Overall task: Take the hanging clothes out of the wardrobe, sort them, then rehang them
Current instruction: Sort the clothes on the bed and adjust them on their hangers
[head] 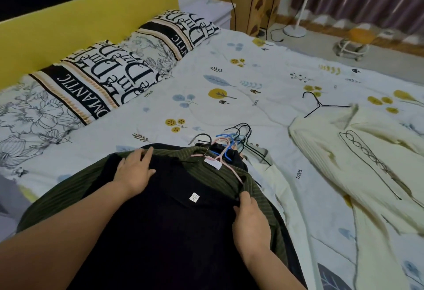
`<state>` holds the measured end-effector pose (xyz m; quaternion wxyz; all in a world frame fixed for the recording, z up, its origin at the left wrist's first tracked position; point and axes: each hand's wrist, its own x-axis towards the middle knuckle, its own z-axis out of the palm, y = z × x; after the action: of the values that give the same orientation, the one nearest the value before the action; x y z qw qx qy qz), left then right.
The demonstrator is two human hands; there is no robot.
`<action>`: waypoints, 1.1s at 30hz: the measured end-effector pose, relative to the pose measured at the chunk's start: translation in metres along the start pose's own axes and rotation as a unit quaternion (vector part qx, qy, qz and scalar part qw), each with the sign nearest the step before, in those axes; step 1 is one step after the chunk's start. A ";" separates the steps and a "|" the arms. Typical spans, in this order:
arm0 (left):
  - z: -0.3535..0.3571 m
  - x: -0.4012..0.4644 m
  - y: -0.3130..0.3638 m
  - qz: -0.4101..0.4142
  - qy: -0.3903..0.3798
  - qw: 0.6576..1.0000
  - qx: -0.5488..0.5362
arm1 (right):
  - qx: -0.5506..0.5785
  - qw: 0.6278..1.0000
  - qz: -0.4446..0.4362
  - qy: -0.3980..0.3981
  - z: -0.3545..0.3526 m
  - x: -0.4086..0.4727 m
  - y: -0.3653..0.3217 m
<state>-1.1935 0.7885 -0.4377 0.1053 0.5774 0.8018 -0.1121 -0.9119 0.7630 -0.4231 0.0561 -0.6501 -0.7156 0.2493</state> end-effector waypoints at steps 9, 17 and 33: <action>-0.082 -0.037 -0.006 0.087 0.238 0.961 -0.113 | 0.116 0.987 -0.082 0.077 -0.074 -0.044 -0.007; -0.200 -0.119 0.018 0.152 0.371 0.911 -0.101 | 0.170 0.960 -0.115 0.192 -0.177 -0.091 -0.004; -0.334 -0.307 0.208 0.288 0.467 0.814 -0.190 | 0.120 0.857 -0.111 0.488 -0.399 -0.255 0.139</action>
<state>-0.9139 0.6757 -0.0398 -0.1468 0.7337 0.5566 0.3609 -0.5873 0.6362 -0.0737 0.5034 -0.5929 -0.6281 -0.0237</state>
